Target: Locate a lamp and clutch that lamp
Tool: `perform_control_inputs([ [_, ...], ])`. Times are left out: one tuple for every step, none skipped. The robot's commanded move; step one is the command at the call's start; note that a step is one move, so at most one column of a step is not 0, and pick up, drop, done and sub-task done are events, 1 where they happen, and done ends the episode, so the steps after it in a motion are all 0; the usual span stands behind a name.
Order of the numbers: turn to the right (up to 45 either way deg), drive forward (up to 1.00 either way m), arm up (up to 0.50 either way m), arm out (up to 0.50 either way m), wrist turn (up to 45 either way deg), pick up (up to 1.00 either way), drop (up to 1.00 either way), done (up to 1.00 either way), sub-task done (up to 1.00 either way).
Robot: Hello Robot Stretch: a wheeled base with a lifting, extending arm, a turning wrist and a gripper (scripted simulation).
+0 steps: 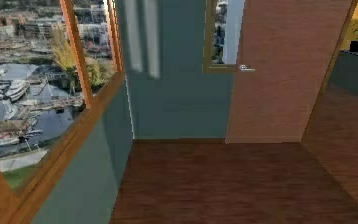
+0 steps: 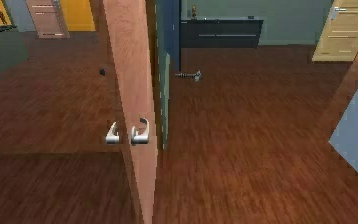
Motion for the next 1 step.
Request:
perform_control_inputs([
  [15.0, 0.0, 0.0, 0.0, 0.0, 0.0, 0.0, 0.0, 0.0],
])
